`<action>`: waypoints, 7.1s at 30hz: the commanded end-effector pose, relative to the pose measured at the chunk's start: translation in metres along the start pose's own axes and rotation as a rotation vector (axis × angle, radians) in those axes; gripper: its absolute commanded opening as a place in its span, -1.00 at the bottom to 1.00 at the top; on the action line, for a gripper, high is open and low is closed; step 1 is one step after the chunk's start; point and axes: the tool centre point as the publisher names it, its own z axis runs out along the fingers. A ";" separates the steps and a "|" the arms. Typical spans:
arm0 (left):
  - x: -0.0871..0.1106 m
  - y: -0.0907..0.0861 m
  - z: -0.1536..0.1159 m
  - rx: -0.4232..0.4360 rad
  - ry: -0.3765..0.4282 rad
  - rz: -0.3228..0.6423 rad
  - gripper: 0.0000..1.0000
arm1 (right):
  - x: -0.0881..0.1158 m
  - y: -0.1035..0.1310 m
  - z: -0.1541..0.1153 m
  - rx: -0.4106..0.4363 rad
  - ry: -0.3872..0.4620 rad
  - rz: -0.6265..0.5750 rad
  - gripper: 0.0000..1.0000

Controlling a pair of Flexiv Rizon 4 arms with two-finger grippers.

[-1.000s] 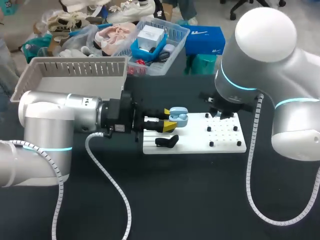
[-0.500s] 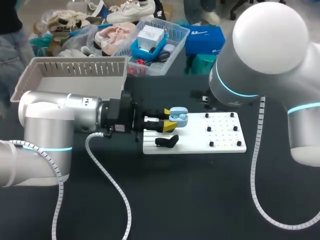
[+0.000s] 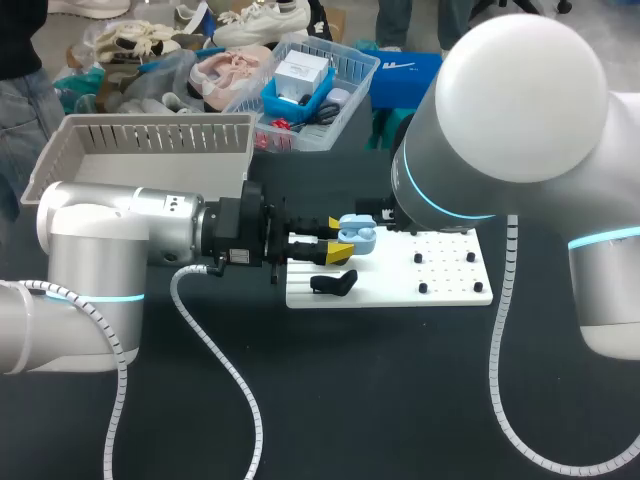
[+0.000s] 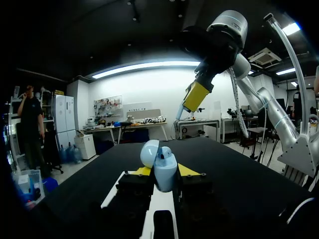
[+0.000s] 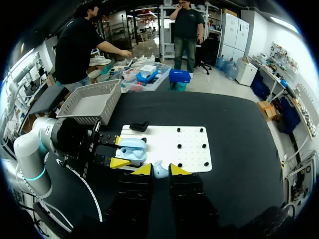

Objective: Pick up each earbud case from the left stands, insert the matching earbuds, close the lid, and place the case in the box.

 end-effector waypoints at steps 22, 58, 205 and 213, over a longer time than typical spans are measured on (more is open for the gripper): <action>0.000 -0.002 0.000 -0.007 0.000 0.002 -1.00 | -0.003 0.050 0.012 0.007 0.181 -0.025 -1.00; 0.000 -0.002 0.000 -0.007 0.000 0.002 -1.00 | -0.002 0.058 0.041 -0.107 0.155 0.015 -1.00; 0.000 -0.002 0.000 -0.007 0.000 0.002 -1.00 | 0.001 0.051 0.027 -0.142 0.135 -0.041 -0.18; 0.000 -0.002 0.000 -0.007 0.000 0.002 -1.00 | 0.005 0.036 0.024 -0.100 0.133 -0.015 -0.15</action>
